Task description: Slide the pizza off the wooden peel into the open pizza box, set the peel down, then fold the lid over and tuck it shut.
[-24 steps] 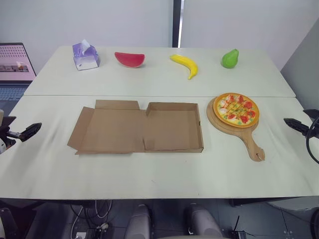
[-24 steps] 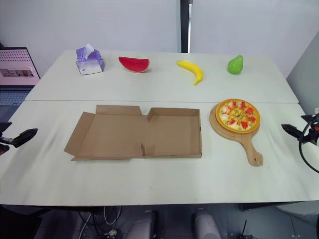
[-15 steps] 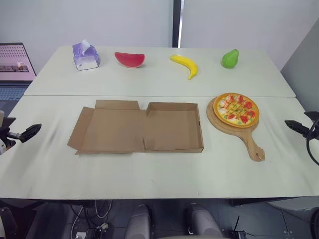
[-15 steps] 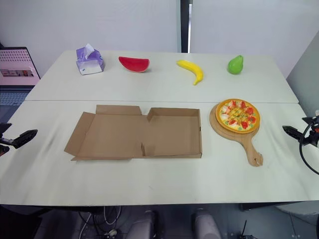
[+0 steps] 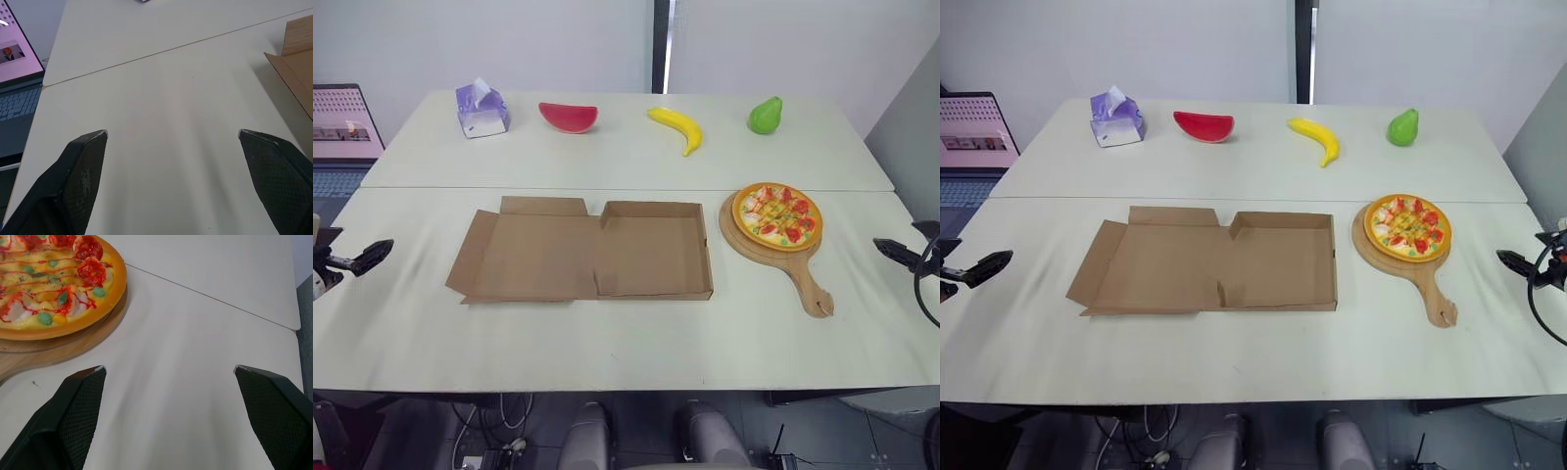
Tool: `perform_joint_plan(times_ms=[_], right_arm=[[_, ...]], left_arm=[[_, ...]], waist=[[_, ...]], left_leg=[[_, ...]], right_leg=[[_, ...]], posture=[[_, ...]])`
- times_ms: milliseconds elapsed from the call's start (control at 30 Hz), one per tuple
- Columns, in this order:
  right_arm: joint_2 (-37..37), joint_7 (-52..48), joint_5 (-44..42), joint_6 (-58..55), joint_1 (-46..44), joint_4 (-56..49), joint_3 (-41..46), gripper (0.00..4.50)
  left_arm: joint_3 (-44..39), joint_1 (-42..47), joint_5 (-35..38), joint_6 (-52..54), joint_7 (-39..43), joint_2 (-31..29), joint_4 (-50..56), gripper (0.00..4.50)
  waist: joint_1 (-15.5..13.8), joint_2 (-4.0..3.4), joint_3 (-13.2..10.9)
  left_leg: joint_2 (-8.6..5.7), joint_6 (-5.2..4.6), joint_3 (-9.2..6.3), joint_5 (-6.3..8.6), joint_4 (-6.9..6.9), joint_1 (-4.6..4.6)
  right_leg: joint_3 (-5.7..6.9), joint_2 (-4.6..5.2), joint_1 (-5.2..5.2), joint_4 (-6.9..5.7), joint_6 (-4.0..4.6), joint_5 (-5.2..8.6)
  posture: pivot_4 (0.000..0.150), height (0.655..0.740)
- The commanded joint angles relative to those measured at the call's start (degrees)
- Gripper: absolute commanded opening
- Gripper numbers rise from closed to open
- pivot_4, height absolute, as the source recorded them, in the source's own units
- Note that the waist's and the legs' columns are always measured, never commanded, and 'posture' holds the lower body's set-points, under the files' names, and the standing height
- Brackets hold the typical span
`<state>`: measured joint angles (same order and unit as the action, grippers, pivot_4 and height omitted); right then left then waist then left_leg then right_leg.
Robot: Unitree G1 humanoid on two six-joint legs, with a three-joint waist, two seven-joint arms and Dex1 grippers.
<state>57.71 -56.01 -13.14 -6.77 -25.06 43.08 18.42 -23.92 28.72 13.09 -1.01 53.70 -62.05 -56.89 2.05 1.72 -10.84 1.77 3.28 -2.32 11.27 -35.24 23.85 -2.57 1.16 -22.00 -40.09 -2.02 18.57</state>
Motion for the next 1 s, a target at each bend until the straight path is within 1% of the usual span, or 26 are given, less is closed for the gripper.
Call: perform_joint_plan(times_ms=[33, 100, 233, 400, 567, 633, 733, 867, 1000], right_arm=[[1.39, 0.42, -1.11, -0.49, 1.79, -4.97, 1.95, 4.50], [1.04, 0.63, -1.93, -2.34, 4.08, -8.71, 2.67, 4.50], [-0.26, 1.67, -5.73, -10.53, 11.68, -22.19, 5.46, 4.50], [-3.01, 4.05, -11.44, -21.69, 21.65, -41.48, 9.24, 4.50], [-7.80, 9.63, -14.73, -29.09, 28.24, -56.48, 10.43, 4.50], [-9.54, 12.22, -14.23, -30.72, 29.29, -59.63, 9.41, 4.50], [-13.27, 16.78, -12.33, -31.41, 29.12, -61.67, 5.60, 4.50], [-16.61, 20.43, -10.28, -30.21, 26.66, -59.46, 2.14, 4.50], [-19.40, 23.49, -7.58, -29.42, 25.03, -56.22, -1.43, 4.50]], left_arm=[[-0.16, 2.79, 1.79, 1.80, 3.03, -1.67, 2.47, 4.46], [0.38, 4.31, 3.31, 4.45, 6.19, -0.92, 6.25, 4.46], [4.17, 7.47, 9.03, 14.96, 12.85, 2.76, 22.41, 4.46], [12.17, 10.91, 14.22, 24.85, 15.91, 10.58, 40.66, 4.46], [21.32, 14.76, 20.73, 33.73, 15.23, 21.08, 59.26, 4.46], [23.88, 15.32, 21.86, 35.64, 15.38, 23.33, 64.29, 4.46], [28.54, 15.23, 22.09, 35.56, 15.88, 25.97, 70.70, 4.46], [30.25, 14.17, 22.06, 35.72, 15.19, 27.61, 72.88, 4.46], [30.15, 13.91, 21.51, 35.04, 14.36, 27.81, 72.87, 4.46]], waist=[[0.00, 0.00, 0.00], [-0.03, 0.00, 0.00], [-0.50, 0.00, 0.00], [-0.43, -0.12, 0.07], [-0.24, -0.12, 0.07], [0.02, -0.13, 0.07], [0.33, -0.17, 0.10], [0.22, -0.26, 0.15], [-0.11, -0.27, 0.15]], left_leg=[[-0.01, 0.00, 0.00, 0.00, -0.01, 0.00], [-0.01, 0.00, -0.01, 0.00, -0.01, 0.01], [-0.01, 0.00, -0.06, 0.00, -0.16, 0.06], [-0.02, -0.07, -0.33, 0.04, -0.67, 0.04], [-0.01, -0.09, -0.47, 0.06, -0.77, 0.04], [-0.04, -0.09, -0.45, 0.06, -0.80, 0.04], [-0.02, -0.09, -0.46, 0.06, -0.76, -0.05], [-0.06, -0.09, -0.45, 0.06, -0.77, -0.04], [-0.06, -0.09, -0.46, 0.06, -0.77, -0.04]], right_leg=[[0.00, 0.00, 0.00, -0.01, 0.00, 0.00], [0.01, -0.01, 0.00, -0.02, 0.00, 0.00], [0.06, -0.01, 0.05, -0.07, 0.00, 0.00], [0.22, -0.04, 0.43, -0.07, -0.02, 0.00], [0.28, -0.09, 0.55, -0.06, -0.03, 0.00], [0.23, -0.08, 0.56, -0.03, -0.05, 0.00], [0.19, -0.14, 0.59, -0.02, -0.05, 0.00], [0.18, -0.12, 0.59, -0.02, -0.06, 0.00], [0.20, -0.12, 0.59, 0.01, -0.06, 0.00]], posture=[[0.150, 0.7400], [0.150, 0.7400], [0.150, 0.7400], [0.150, 0.7400], [0.150, 0.7400], [0.150, 0.7400], [0.150, 0.7400], [0.150, 0.7400], [0.150, 0.7400]])
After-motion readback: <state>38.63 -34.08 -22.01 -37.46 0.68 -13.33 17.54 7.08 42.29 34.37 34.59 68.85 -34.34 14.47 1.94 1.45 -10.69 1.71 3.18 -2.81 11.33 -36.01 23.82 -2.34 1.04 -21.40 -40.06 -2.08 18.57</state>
